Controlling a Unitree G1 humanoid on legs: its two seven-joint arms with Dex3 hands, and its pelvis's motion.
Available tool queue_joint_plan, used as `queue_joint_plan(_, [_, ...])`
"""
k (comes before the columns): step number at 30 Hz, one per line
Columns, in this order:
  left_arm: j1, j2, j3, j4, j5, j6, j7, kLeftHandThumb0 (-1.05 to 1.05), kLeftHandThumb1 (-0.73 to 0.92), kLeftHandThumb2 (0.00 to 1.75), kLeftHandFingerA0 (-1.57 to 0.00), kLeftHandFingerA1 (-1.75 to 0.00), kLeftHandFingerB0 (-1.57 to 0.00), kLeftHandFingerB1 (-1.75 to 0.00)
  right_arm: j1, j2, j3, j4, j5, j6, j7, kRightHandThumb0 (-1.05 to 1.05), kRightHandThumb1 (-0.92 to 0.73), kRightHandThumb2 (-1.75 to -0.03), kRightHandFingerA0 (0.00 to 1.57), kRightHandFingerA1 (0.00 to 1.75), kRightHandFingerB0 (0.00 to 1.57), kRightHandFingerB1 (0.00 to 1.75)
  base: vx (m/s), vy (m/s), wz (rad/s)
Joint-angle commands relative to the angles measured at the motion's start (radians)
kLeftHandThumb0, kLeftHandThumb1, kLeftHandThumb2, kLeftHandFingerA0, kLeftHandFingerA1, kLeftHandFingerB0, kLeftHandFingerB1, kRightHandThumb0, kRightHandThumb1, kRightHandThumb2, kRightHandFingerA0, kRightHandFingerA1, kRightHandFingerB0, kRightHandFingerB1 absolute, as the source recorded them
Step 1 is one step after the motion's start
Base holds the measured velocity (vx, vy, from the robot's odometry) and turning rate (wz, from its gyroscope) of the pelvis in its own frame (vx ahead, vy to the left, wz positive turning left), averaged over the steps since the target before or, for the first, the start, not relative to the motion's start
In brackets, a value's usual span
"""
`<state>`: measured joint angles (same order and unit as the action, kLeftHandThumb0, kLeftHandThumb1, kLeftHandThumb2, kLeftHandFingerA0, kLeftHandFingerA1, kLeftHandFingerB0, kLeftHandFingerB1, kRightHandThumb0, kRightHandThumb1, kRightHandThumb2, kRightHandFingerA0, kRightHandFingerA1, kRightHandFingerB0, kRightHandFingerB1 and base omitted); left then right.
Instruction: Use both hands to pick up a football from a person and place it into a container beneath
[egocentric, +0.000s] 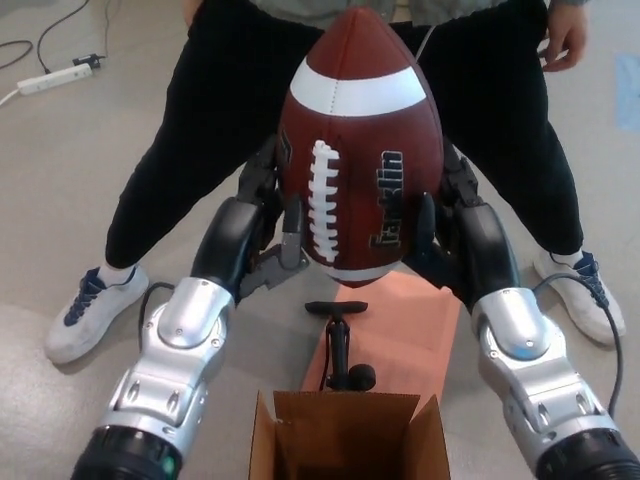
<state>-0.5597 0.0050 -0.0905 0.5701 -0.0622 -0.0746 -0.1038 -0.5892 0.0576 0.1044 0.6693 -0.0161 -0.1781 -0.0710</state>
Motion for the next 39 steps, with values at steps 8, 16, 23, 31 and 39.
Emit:
queue_joint_plan(8, [-0.118,0.367,0.341,0.416,-0.129,-0.071,-0.15,-0.93,0.87,1.16,0.0,-0.06,0.0,-0.03,0.026,-0.292,-0.227,0.175,0.038,-0.081,0.024,-0.85,-0.92,-1.21,0.0,0.09,0.0,0.09,0.0,0.0,0.0])
queue_joint_plan(16, [-0.077,0.418,0.385,0.551,-0.097,-0.156,-0.184,-0.93,0.86,1.18,0.0,-0.07,0.0,-0.05,0.032,-0.299,-0.291,0.254,0.064,-0.135,0.052,-0.86,-0.9,-1.16,0.0,0.07,0.0,0.08,0.0,0.0,0.0])
queue_joint_plan(23, [-0.081,0.412,0.374,0.584,-0.076,-0.18,-0.164,-0.95,0.85,1.18,0.0,-0.08,0.0,-0.04,0.013,-0.286,-0.292,0.282,0.048,-0.168,0.044,-0.88,-0.87,-1.16,0.0,0.08,0.0,0.09,0.0,0.0,0.0])
queue_joint_plan(31, [-0.058,0.388,0.374,0.587,-0.088,-0.2,-0.207,-0.84,0.81,1.15,0.0,-0.15,0.0,-0.12,0.006,-0.256,-0.281,0.288,0.041,-0.189,0.031,-0.82,-0.82,-1.15,0.1,0.24,0.0,0.14,0.0,0.0,0.0])
queue_joint_plan(39, [0.042,0.364,0.301,0.657,-0.003,-0.239,-0.151,-0.88,0.86,1.16,0.0,-0.13,0.0,-0.08,0.025,-0.218,-0.242,0.493,-0.005,-0.151,0.01,-0.83,-0.86,-1.14,0.0,0.17,0.0,0.11,0.0,0.0,0.0])
